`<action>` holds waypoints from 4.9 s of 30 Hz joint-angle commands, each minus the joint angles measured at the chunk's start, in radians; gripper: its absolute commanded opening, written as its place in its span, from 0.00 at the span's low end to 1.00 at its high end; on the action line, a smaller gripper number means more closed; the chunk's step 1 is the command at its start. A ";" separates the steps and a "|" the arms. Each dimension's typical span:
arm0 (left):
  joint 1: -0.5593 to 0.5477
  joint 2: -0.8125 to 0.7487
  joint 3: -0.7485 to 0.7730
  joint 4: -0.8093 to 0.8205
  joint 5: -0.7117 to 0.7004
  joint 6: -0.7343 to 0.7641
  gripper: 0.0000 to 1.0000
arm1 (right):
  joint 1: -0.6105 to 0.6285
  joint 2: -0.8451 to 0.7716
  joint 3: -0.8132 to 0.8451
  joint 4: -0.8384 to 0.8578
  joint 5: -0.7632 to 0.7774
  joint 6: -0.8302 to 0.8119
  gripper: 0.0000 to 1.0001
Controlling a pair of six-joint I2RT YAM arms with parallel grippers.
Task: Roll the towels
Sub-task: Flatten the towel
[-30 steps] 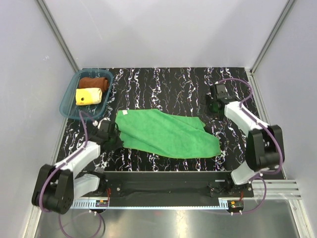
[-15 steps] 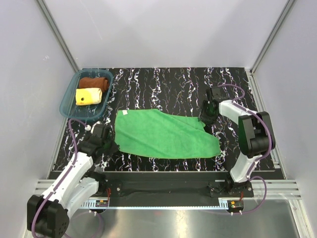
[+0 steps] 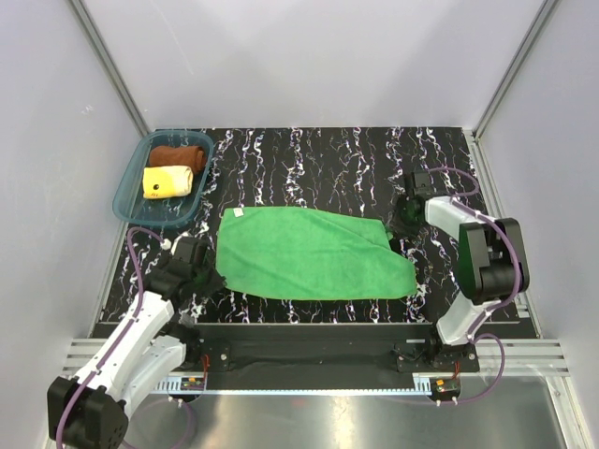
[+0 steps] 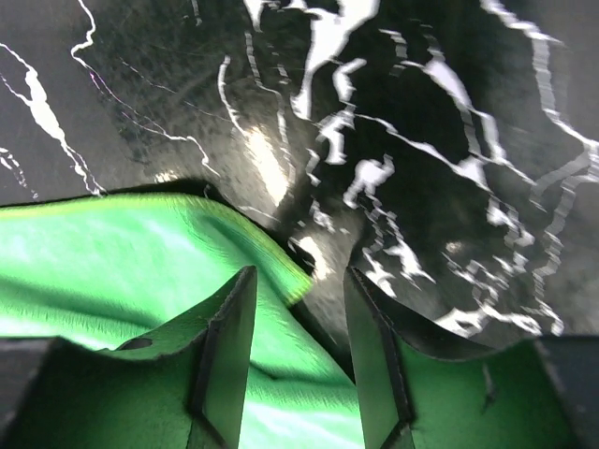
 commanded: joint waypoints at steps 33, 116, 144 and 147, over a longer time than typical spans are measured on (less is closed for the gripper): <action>-0.017 -0.029 0.029 0.025 -0.012 -0.002 0.00 | -0.032 0.021 -0.086 0.127 -0.114 0.042 0.28; -0.021 0.078 -0.072 0.265 0.047 0.046 0.00 | -0.101 -0.671 -0.320 -0.359 -0.038 0.227 0.52; 0.015 0.209 -0.067 0.353 0.107 0.133 0.00 | 0.046 -0.511 -0.369 -0.324 0.220 0.444 0.45; 0.018 0.206 -0.063 0.353 0.120 0.130 0.00 | 0.045 -0.516 -0.391 -0.328 0.222 0.439 0.45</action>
